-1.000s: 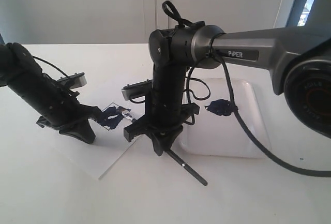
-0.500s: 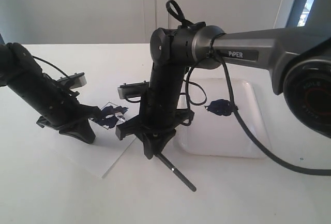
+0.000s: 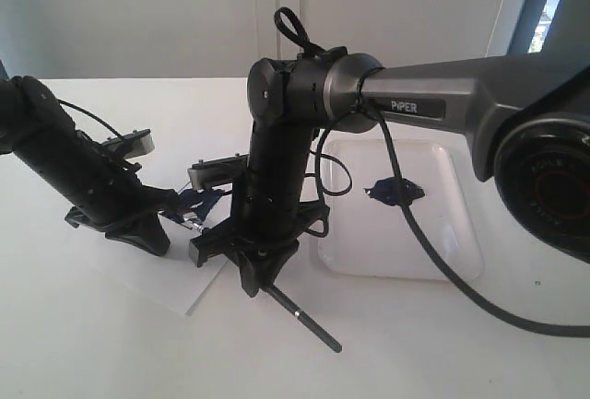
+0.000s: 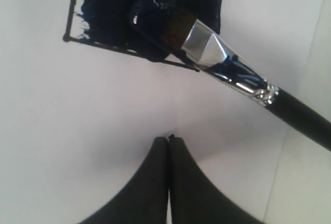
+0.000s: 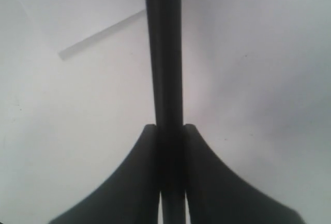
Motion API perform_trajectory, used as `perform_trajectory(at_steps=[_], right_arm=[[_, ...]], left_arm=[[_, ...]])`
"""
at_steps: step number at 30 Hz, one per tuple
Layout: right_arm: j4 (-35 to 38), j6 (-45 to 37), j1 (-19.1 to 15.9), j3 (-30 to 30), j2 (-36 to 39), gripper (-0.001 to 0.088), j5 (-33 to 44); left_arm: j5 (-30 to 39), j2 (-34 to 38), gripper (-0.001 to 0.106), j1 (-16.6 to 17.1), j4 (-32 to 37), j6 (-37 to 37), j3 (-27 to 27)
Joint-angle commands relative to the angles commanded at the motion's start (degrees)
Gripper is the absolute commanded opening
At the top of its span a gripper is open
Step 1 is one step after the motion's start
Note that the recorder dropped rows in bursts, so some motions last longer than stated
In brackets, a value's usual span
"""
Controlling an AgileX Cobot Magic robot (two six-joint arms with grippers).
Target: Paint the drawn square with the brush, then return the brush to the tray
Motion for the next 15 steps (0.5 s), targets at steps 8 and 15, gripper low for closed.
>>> perform_trajectory(at_steps=[8, 15], right_arm=[[-3.42, 2.01, -0.69, 0.00, 0.00, 0.0000, 0.00], [-5.69, 3.26, -1.77, 0.00, 0.00, 0.0000, 0.00]], left_arm=[[0.00, 0.00, 0.000, 0.00, 0.00, -0.25, 0.00], [0.00, 0.00, 0.000, 0.00, 0.00, -0.37, 0.00]])
